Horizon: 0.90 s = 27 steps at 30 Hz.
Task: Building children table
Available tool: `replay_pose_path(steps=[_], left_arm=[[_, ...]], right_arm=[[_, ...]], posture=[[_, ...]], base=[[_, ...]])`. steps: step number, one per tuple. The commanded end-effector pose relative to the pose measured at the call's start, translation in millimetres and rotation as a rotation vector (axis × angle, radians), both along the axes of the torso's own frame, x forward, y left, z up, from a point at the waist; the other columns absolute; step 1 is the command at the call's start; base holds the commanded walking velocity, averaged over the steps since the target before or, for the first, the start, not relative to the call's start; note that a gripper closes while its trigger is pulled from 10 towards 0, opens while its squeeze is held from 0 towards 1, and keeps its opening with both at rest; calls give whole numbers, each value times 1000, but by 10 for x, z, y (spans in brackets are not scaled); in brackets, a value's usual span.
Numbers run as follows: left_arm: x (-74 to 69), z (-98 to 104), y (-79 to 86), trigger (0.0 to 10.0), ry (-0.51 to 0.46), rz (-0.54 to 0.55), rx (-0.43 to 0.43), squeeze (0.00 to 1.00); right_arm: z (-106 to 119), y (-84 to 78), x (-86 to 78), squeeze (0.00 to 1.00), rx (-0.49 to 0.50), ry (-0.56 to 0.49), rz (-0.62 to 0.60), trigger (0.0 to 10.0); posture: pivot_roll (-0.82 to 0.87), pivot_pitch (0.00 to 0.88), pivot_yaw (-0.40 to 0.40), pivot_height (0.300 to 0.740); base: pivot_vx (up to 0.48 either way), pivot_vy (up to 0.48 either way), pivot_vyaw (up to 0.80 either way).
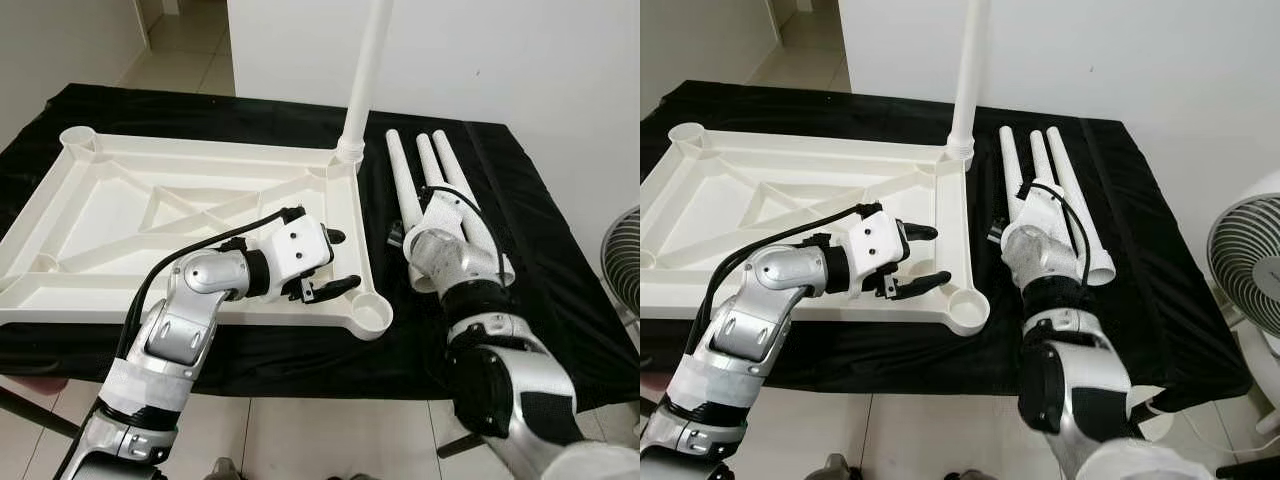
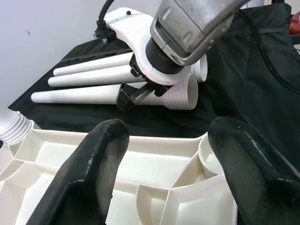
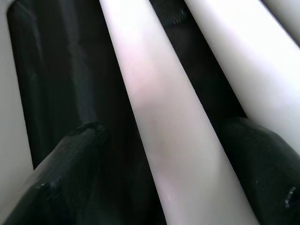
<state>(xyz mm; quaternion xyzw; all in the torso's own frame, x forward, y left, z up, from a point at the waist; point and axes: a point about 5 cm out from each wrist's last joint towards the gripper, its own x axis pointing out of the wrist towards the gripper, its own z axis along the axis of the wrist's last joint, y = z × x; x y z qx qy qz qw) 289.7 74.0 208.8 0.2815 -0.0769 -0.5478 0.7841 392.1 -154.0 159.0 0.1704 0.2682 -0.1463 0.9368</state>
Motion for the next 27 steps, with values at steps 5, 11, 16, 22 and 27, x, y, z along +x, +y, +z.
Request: replay_pose_path(steps=[5,11,16,22,27], left_arm=[[53,93,-9,10000,-72,108,-60,0],[62,83,-14,10000,-69,113,-62,0],[69,81,-10,10000,-69,117,-60,0],[82,81,4,10000,-70,124,-57,0],[92,75,1,10000,-71,127,-55,0]], right_arm=[[-311,22,-105,0,62,164,39,3098],[-299,36,-98,0,109,187,72,0],[-273,53,-77,0,100,173,90,0],[-176,98,-24,0,125,91,121,0],[30,149,53,0,137,-61,196,8588]], posture=[[149,81,-80,740],[142,95,-84,740],[145,99,-83,740],[147,100,-80,740],[143,100,-77,740]], base=[[0,0,0],[0,0,0],[0,0,0],[0,0,0],[0,0,0]])
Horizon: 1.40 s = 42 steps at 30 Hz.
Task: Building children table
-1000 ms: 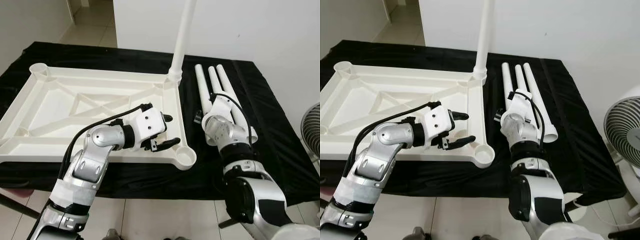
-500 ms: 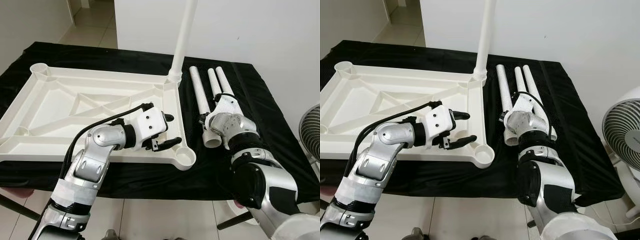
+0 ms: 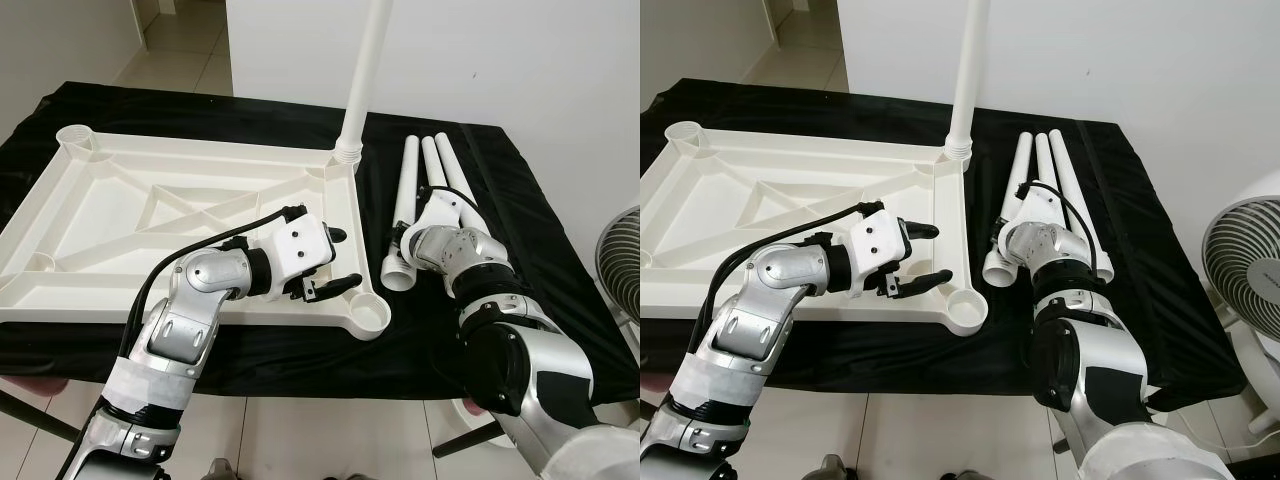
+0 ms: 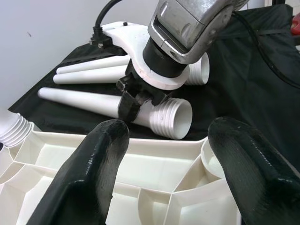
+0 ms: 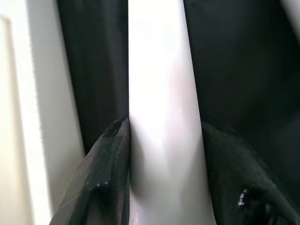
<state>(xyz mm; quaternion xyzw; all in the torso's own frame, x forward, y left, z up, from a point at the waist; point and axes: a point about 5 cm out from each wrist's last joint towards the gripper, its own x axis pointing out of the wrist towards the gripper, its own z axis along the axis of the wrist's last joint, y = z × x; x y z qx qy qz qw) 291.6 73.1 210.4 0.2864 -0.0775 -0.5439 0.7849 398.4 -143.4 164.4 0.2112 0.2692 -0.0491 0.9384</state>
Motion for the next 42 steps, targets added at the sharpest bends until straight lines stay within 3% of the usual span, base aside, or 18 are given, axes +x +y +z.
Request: replay_pose_path(steps=[1,2,15,24,25,30,35,37,41,42], left_arm=[[73,59,10,10000,-63,120,-61,0],[77,60,6,10000,-64,120,-62,0],[115,46,13,10000,-42,138,-106,0],[138,55,19,10000,-3,148,-180,0],[159,53,26,10000,21,165,-231,0],[202,17,42,10000,90,213,-316,0],[232,99,23,10000,57,268,-374,0],[246,158,6,10000,71,270,-440,0],[251,172,-3,10000,64,273,-450,0],[254,191,0,10000,73,264,-471,1000]], right_arm=[[-24,43,-10,0,9,-18,34,8588],[68,36,15,0,-1,-109,55,10000],[312,-144,-35,0,-40,-460,-22,10000],[339,-148,-116,0,-27,-577,3,10000],[351,-151,-175,0,-10,-653,19,10000],[365,-159,-318,0,21,-791,41,10000],[446,-144,-444,0,4,-919,38,10000],[512,-125,-530,0,-22,-1004,47,10000],[520,-111,-555,0,-39,-1021,60,10000],[546,-107,-617,0,-42,-1066,76,10000]], posture=[[143,100,-77,740],[142,100,-77,740],[126,91,-79,740],[120,90,-78,740],[105,86,-71,740],[100,86,-70,740],[79,79,-48,740],[79,73,-35,740],[79,73,-35,740],[82,65,-22,740]], base=[[0,0,0],[0,0,0],[0,0,0],[0,0,0],[0,0,0],[0,0,0],[0,0,0],[0,0,0],[0,0,0],[0,0,0]])
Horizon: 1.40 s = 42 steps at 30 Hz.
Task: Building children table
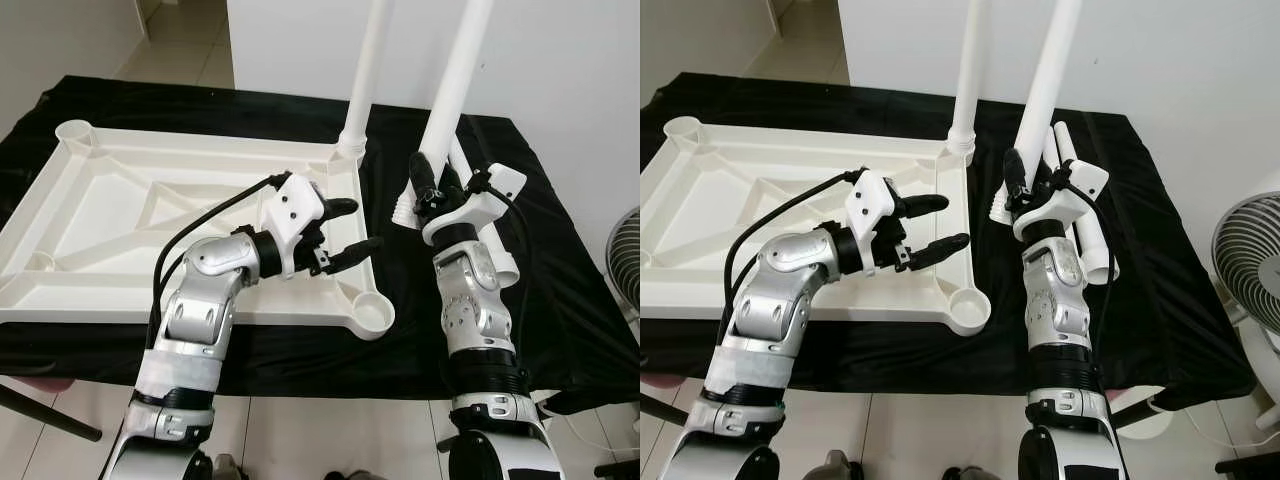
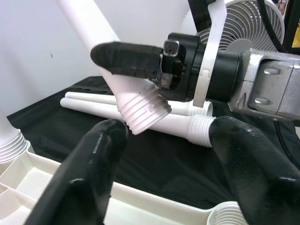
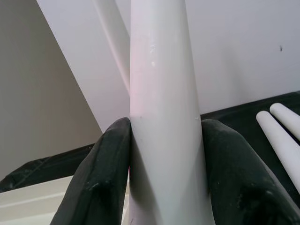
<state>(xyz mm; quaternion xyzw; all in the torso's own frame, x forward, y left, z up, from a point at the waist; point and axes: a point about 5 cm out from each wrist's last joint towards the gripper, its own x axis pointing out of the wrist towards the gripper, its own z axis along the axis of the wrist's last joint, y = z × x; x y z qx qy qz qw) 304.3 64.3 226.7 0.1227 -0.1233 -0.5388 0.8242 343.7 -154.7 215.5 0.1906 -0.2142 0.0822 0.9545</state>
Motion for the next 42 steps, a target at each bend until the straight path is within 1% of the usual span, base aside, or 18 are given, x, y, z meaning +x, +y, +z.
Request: replay_pose_path(steps=[1,2,4,6,7,8,10,11,12,14,23,24,26,28,30,33,37,42], left_arm=[[127,29,88,10000,9,272,-126,1000],[129,53,91,10000,17,261,-150,1000],[128,59,92,10000,20,259,-154,1000],[154,41,105,10000,83,269,-165,1000],[171,48,115,10000,125,267,-182,0],[187,64,122,10000,177,247,-202,0],[189,72,123,10000,185,238,-204,0],[215,80,128,10000,232,232,-221,0],[215,80,128,10000,232,232,-221,0],[249,97,129,10000,294,224,-248,0],[355,220,150,10000,391,204,-302,0],[355,220,150,10000,391,204,-302,0],[328,310,133,10000,402,142,-325,0],[328,310,133,10000,402,142,-325,0],[290,381,110,10000,428,78,-355,0],[278,403,103,10000,433,60,-363,0],[228,487,61,10000,486,-30,-400,0],[215,512,10,10000,506,-71,-394,0]], right_arm=[[35,5,-70,0,-23,-54,8,10000],[58,6,-121,0,-34,-86,15,10000],[60,6,-131,0,-36,-92,16,10000],[58,14,-165,0,-64,-112,32,10000],[58,30,-192,0,-85,-125,57,10000],[58,52,-222,0,-112,-139,91,10000],[58,58,-228,0,-120,-142,100,10000],[54,73,-242,0,-138,-149,118,10000],[54,73,-242,0,-138,-149,118,10000],[40,99,-257,0,-163,-153,147,10000],[-47,221,-317,0,-237,-146,253,10000],[-47,221,-317,0,-237,-146,253,10000],[-88,262,-337,0,-255,-137,291,10000],[-88,262,-337,0,-255,-137,291,10000],[-119,288,-350,0,-274,-129,318,10000],[-129,294,-353,0,-279,-127,326,10000],[-165,327,-375,0,-312,-123,369,10000],[-181,365,-395,0,-335,-124,404,10000]], posture=[[82,65,-22,740],[82,65,-22,740],[82,65,-22,740],[94,58,-19,740],[101,56,-23,740],[105,55,-26,740],[105,55,-26,740],[109,53,-28,740],[109,53,-28,740],[112,49,-35,740],[123,40,-49,740],[123,40,-49,740],[124,39,-51,740],[124,39,-51,740],[125,37,-53,740],[125,37,-53,740],[126,30,-55,740],[124,28,-55,740]], base=[[0,0,0],[0,0,0],[0,0,0],[0,0,0],[0,0,0],[0,0,0],[0,0,0],[0,0,0],[0,0,0],[0,0,0],[0,0,0],[0,0,0],[0,0,0],[0,0,0],[0,0,0],[0,0,0],[0,0,0],[0,0,0]])
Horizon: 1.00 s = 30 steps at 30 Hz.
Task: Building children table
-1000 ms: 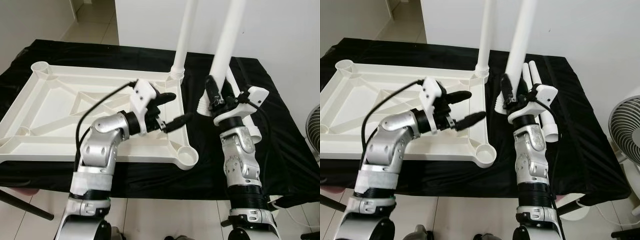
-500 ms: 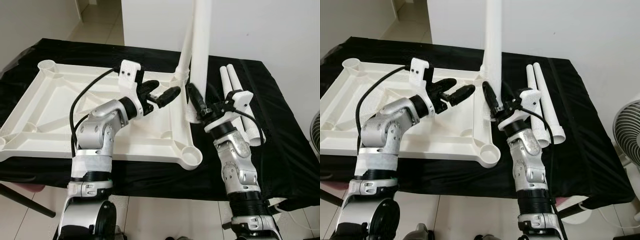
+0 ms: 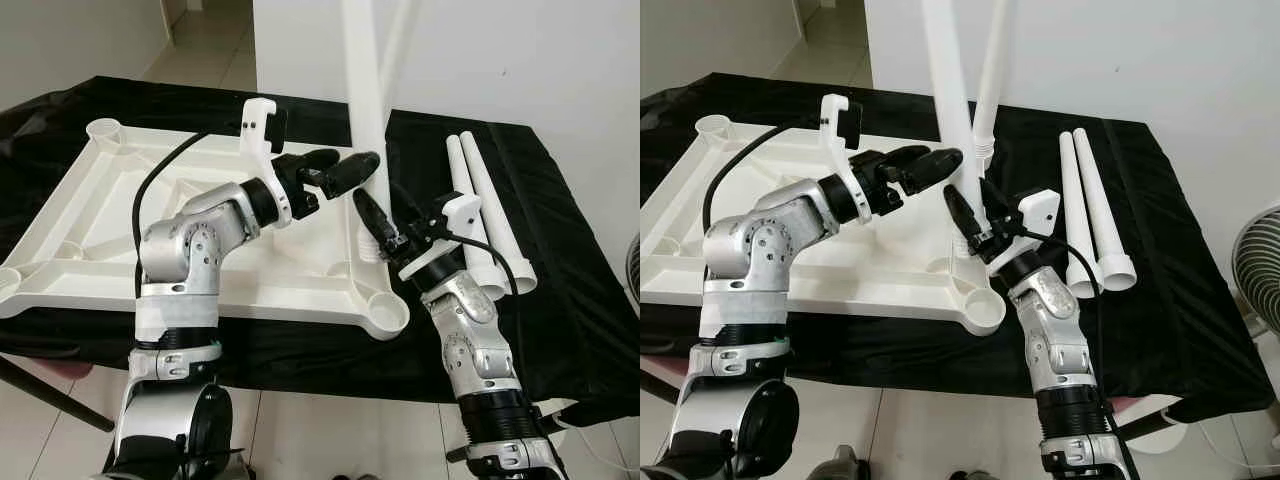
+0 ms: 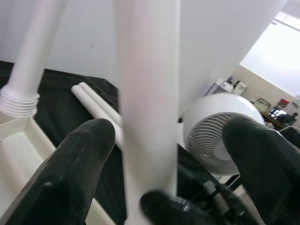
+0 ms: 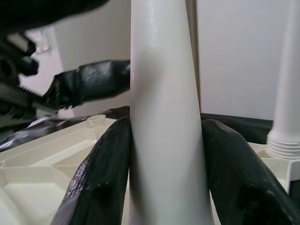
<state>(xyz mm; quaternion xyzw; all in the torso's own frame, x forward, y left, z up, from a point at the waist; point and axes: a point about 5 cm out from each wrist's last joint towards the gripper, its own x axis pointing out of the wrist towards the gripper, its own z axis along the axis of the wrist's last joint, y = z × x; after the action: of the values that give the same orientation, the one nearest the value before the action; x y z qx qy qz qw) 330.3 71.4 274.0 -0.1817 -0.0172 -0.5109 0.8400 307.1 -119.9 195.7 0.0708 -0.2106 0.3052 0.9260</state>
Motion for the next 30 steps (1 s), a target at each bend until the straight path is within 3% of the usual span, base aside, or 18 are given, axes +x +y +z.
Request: replay_pose_path(steps=[1,10,19,25,26,30], left_arm=[[-42,37,-73,10000,-17,-84,-7,0],[27,81,-92,10000,7,-66,6,0],[198,214,101,10000,20,26,41,0],[217,234,121,10000,15,36,42,0],[261,268,158,0,22,63,36,0],[265,267,157,0,26,70,36,0]], right_arm=[[14,28,-35,0,-20,-14,28,10000],[-40,101,-97,0,-64,-9,80,10000],[-120,107,-153,0,-95,10,97,10000],[-126,105,-155,0,-98,11,97,10000],[-130,101,-149,0,-105,11,93,10000],[-120,94,-137,0,-107,7,86,10000]], posture=[[124,28,-55,740],[121,27,-50,740],[125,31,-47,740],[125,31,-47,740],[124,36,-46,740],[124,40,-46,740]], base=[[0,0,0],[0,0,0],[0,0,0],[0,0,0],[0,0,0],[0,0,0]])
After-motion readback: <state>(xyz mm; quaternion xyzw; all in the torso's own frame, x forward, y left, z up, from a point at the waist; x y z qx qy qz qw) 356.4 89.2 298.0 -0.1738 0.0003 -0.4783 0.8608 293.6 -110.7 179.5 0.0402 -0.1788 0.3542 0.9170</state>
